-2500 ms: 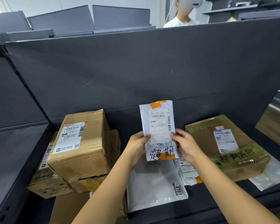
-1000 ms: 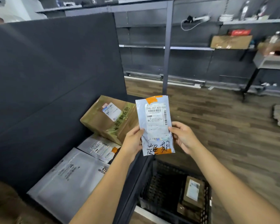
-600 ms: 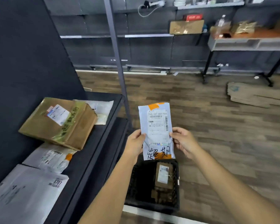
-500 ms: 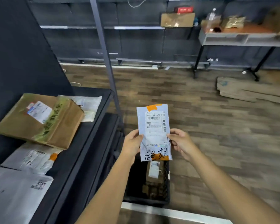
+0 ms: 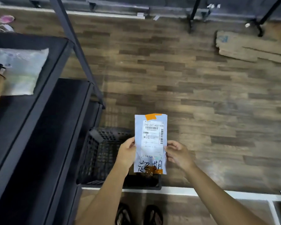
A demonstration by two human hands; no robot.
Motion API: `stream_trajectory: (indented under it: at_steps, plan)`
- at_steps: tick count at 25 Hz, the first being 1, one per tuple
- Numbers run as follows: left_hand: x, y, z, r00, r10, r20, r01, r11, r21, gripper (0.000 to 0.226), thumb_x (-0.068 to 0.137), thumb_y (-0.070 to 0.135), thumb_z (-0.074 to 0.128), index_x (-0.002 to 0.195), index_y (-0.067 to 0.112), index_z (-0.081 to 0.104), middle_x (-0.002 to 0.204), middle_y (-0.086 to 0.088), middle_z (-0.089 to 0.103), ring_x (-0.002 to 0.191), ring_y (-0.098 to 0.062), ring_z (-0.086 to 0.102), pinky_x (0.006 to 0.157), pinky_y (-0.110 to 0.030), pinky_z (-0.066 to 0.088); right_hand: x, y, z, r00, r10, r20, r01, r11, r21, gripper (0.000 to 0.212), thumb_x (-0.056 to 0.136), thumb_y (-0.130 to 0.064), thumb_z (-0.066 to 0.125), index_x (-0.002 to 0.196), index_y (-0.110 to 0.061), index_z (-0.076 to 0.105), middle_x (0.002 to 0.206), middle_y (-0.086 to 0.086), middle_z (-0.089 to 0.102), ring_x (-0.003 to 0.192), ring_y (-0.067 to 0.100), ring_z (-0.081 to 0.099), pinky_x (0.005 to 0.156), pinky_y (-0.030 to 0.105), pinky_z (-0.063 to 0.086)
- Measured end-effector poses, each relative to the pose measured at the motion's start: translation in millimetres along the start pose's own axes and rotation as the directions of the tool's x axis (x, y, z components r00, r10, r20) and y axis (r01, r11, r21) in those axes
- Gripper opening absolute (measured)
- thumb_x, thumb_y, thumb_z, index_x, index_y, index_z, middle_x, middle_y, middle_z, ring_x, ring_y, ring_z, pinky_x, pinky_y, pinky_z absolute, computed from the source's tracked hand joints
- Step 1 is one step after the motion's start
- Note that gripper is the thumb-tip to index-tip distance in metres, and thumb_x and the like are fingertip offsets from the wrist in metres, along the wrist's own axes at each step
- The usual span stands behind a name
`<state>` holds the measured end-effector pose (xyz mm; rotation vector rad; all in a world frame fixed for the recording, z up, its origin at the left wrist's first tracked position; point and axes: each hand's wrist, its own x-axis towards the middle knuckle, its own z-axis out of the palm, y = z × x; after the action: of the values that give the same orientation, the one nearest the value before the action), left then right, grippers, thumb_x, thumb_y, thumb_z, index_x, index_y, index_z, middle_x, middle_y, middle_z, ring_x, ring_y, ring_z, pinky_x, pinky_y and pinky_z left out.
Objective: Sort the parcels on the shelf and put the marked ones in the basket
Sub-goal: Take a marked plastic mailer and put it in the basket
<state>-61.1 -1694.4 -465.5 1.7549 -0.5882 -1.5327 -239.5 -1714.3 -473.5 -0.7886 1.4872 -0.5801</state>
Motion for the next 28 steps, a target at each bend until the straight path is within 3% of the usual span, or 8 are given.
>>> stream_trajectory:
  at_steps: [7,12,15,18,20,22,24,28]
  plan:
    - [121,-113,-9,0.984,-0.180,0.013,0.180,0.984,0.016,0.045,0.098,-0.001,0.032,0.141,0.008,0.043,0.139,-0.006,0.052,0.122,-0.022,0.053,0.102,-0.033,0.043,116,120,28,0.992,0.109,-0.065,-0.111,0.993,-0.038,0.025,0.091,0.000,0.053,0.083,-0.021,0.063,0.083,0.000,0.068,0.072,0.013,0.061,0.072,0.032,0.049]
    - [181,-182,-7,0.983,-0.182,0.038,0.178,0.980,0.085,0.040,0.096,-0.001,0.035,0.112,0.030,0.054,0.092,0.018,0.064,0.079,0.004,0.061,0.058,-0.006,0.048,180,191,41,0.980,0.126,-0.155,-0.151,0.975,-0.161,0.020,0.091,-0.002,0.054,0.106,-0.007,0.066,0.105,0.010,0.069,0.094,0.024,0.064,0.090,0.041,0.050]
    - [211,-215,2,0.979,-0.183,0.092,0.168,0.975,0.142,0.043,0.095,-0.001,0.036,0.124,0.020,0.059,0.116,0.004,0.067,0.106,-0.009,0.062,0.079,-0.016,0.049,208,216,49,0.978,0.079,-0.191,-0.133,0.948,-0.289,0.034,0.091,0.002,0.046,0.119,-0.007,0.062,0.112,0.012,0.068,0.097,0.024,0.064,0.080,0.034,0.051]
    - [236,-240,12,0.984,-0.159,0.080,0.141,0.972,0.189,0.049,0.095,0.000,0.036,0.140,0.017,0.046,0.117,0.008,0.062,0.084,0.003,0.056,0.071,-0.011,0.042,231,237,52,0.985,0.020,-0.172,-0.097,0.887,-0.452,0.049,0.092,0.003,0.035,0.133,-0.014,0.054,0.119,0.013,0.065,0.103,0.030,0.062,0.077,0.029,0.049]
    - [248,-248,20,0.987,-0.128,0.093,0.103,0.966,0.239,0.053,0.094,-0.001,0.035,0.142,0.021,0.043,0.132,0.008,0.054,0.095,0.003,0.057,0.083,-0.015,0.047,236,246,56,0.987,0.020,-0.159,-0.092,0.882,-0.462,0.051,0.093,0.002,0.032,0.141,-0.013,0.043,0.112,0.004,0.063,0.094,0.019,0.059,0.072,0.023,0.042]
    - [254,-251,28,0.989,-0.079,0.123,0.043,0.962,0.271,0.055,0.094,-0.004,0.033,0.145,0.016,0.038,0.148,-0.001,0.042,0.123,-0.009,0.050,0.104,-0.023,0.042,236,247,64,0.993,0.003,-0.121,-0.064,0.860,-0.507,0.053,0.095,0.000,0.032,0.147,-0.007,0.027,0.136,0.002,0.047,0.125,0.017,0.044,0.095,0.022,0.035]
    - [259,-250,36,0.992,-0.060,0.107,0.024,0.951,0.308,0.055,0.095,-0.003,0.034,0.147,0.013,0.033,0.149,-0.002,0.038,0.107,0.000,0.051,0.082,0.004,0.038,239,245,68,0.995,-0.025,-0.100,-0.037,0.815,-0.578,0.056,0.096,-0.002,0.032,0.149,-0.006,0.019,0.157,0.005,0.020,0.145,0.017,0.017,0.109,0.023,0.019]
    - [264,-249,41,0.991,-0.105,0.084,0.071,0.939,0.336,0.054,0.098,0.004,0.036,0.150,0.017,0.025,0.138,-0.006,0.046,0.062,0.009,0.028,0.041,0.006,0.026,250,235,61,0.992,-0.022,-0.125,-0.048,0.848,-0.528,0.059,0.091,0.001,0.033,0.149,-0.010,0.025,0.157,0.005,0.024,0.137,0.026,0.035,0.108,0.036,0.036]
